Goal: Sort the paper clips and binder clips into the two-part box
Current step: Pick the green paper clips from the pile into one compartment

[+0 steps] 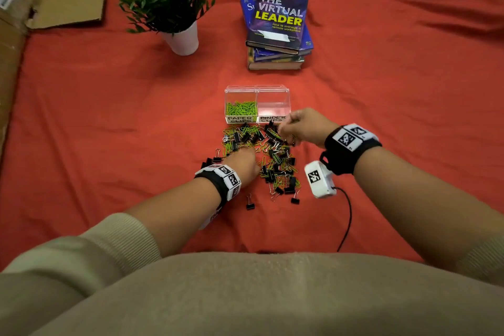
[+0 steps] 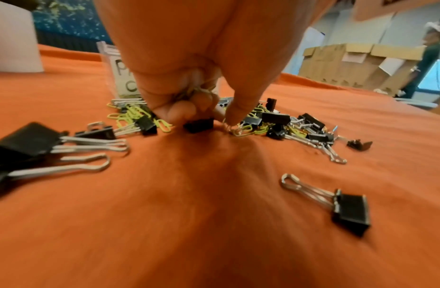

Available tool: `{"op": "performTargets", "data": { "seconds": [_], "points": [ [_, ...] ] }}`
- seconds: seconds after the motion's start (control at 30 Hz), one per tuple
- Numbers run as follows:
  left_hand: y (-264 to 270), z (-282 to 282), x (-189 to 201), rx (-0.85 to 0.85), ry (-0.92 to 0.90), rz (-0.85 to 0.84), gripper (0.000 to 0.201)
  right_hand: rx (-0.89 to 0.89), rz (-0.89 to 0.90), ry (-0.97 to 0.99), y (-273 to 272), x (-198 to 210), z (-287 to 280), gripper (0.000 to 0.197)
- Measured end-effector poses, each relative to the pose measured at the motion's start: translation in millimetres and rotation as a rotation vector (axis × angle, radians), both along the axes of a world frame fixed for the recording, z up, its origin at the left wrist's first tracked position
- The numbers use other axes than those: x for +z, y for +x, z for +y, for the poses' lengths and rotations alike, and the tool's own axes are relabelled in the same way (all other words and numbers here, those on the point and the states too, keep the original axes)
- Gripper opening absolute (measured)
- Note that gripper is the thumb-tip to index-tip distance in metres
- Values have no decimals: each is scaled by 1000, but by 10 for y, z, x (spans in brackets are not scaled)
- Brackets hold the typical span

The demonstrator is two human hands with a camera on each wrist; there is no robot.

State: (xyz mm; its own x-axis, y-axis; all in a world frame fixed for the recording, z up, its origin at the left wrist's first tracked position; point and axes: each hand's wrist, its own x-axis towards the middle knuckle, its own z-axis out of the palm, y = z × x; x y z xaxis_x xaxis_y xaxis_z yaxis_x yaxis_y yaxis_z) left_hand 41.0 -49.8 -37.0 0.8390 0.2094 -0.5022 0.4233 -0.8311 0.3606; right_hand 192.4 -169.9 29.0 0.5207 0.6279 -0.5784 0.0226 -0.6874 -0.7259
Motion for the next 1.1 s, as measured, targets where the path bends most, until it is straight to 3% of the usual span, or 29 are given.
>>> {"op": "performTargets", "data": {
  "seconds": [0.17, 0.33, 0.5, 0.63, 0.8, 1.0, 1.1],
  "points": [
    [-141, 126, 64, 87, -149, -40, 9, 127, -195, -7, 95, 127, 670, 15],
    [-262, 338, 126, 107, -161, -17, 8, 382, -477, -114, 68, 42, 1214, 20],
    [-198, 549, 289, 85, -125, -6, 17, 553, -505, -183, -16, -160, 1353, 35],
    [99, 745, 453, 84, -68, -98, 18, 434, -521, -84, 26, -97, 1156, 36],
    [644, 887, 558, 2, 45, -199, 20, 160, -425, 30, 6, -41, 529, 18],
    [867, 790, 473, -131, 139, -127, 31, 322, -286, -193, -266, -277, -207, 16],
    [719, 639, 447, -156, 240, -304, 32, 334, -303, -229, -389, -385, -385, 17]
  ]
}}
